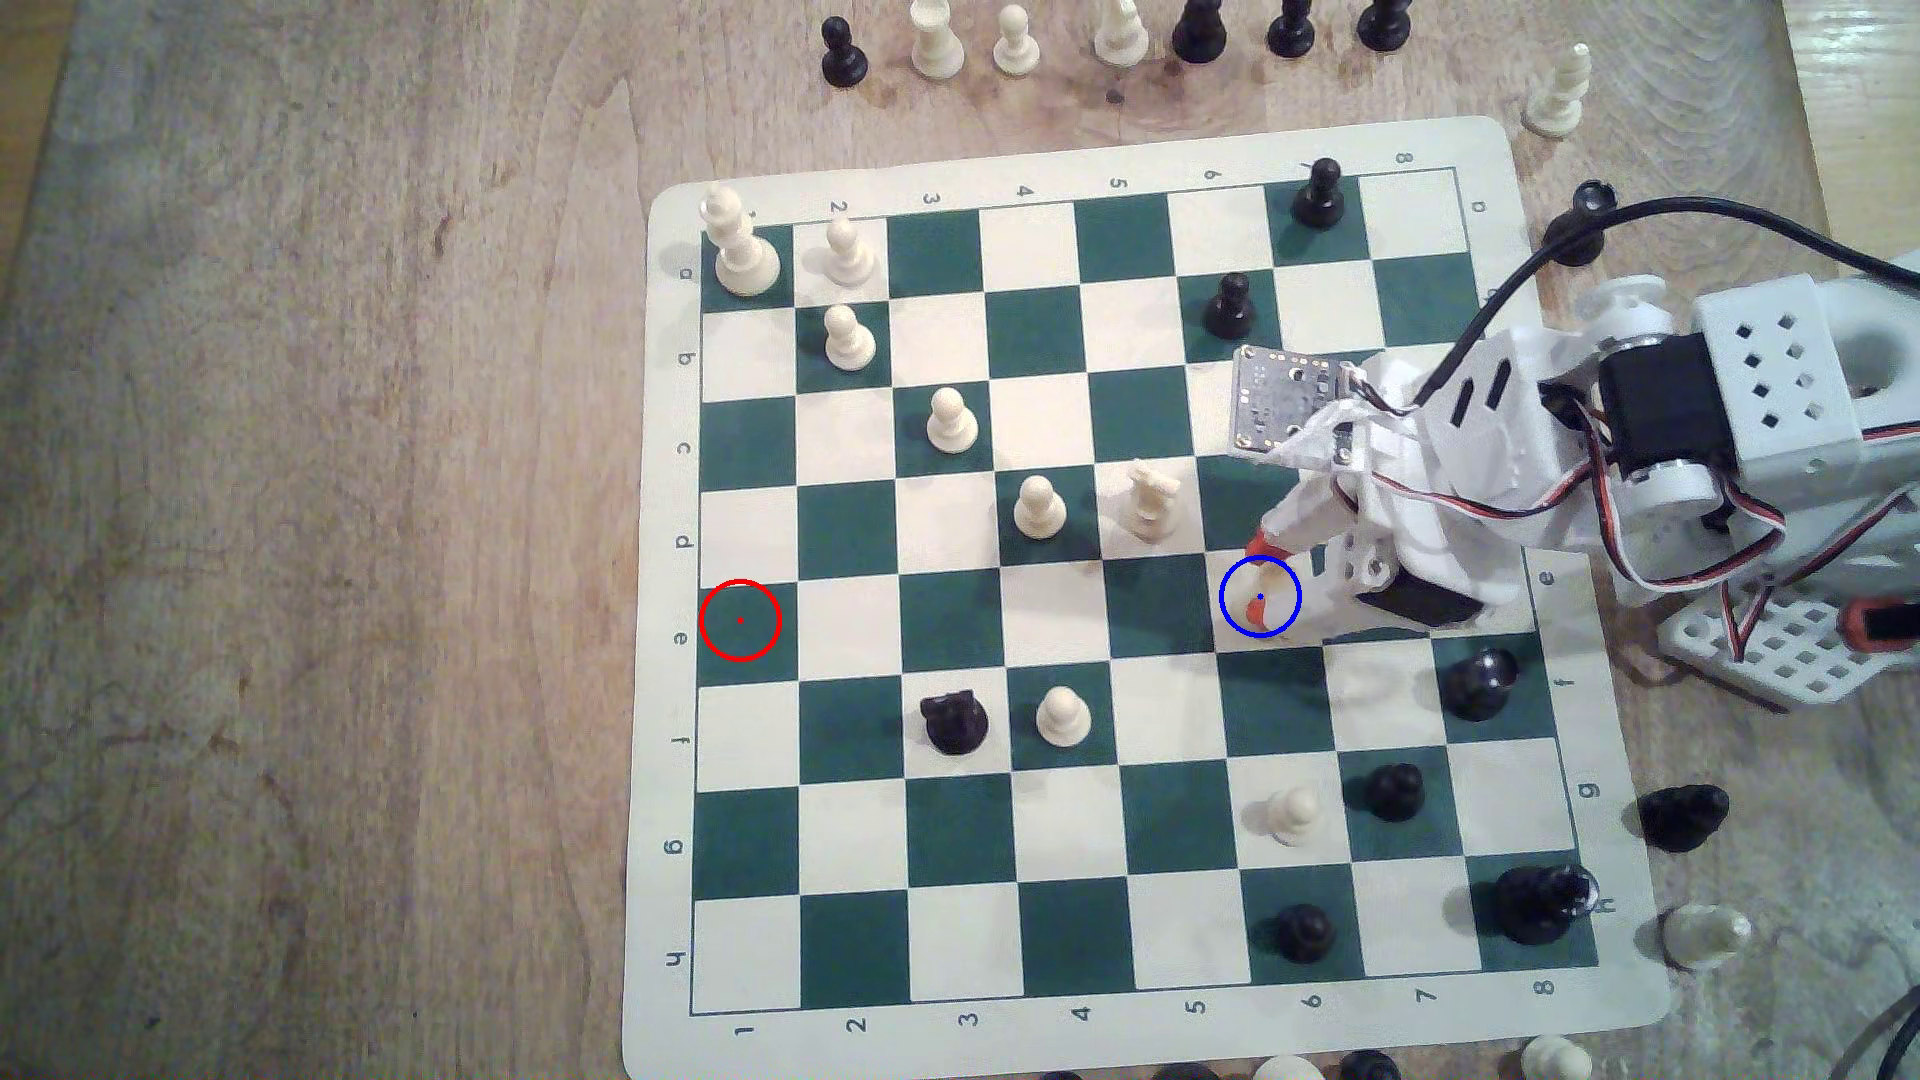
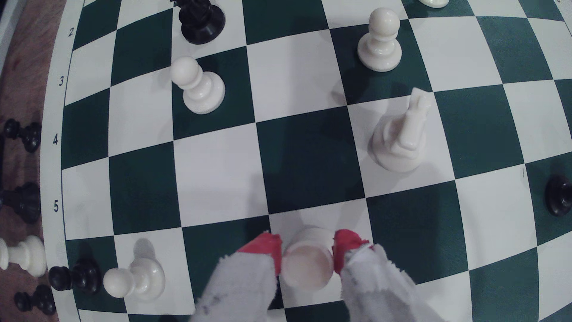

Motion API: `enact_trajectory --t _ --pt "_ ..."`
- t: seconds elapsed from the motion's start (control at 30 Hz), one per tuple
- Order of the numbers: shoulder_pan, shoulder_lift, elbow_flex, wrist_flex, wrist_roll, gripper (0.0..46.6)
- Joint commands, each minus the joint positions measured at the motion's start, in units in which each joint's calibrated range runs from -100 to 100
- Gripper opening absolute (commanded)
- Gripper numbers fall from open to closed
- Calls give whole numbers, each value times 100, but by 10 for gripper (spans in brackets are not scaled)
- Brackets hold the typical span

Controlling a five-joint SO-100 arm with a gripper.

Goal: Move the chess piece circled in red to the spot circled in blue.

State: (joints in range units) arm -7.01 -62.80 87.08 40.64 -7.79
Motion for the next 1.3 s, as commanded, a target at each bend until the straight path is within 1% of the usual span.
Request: enact_trajectory --t 0.0,0.57,0.6,0.63,0.73,0.77,1.0,1.27 --pt "16 151 -267 -75 34 3" --pt "204 660 -349 -239 156 3" --pt "204 686 -367 -231 156 12" --pt "188 703 -394 -231 156 49" --pt "188 754 -448 -231 151 117" --pt "196 779 -476 -223 142 147" --pt "243 405 -503 -116 49 184" --pt "204 -325 -757 605 -49 200"
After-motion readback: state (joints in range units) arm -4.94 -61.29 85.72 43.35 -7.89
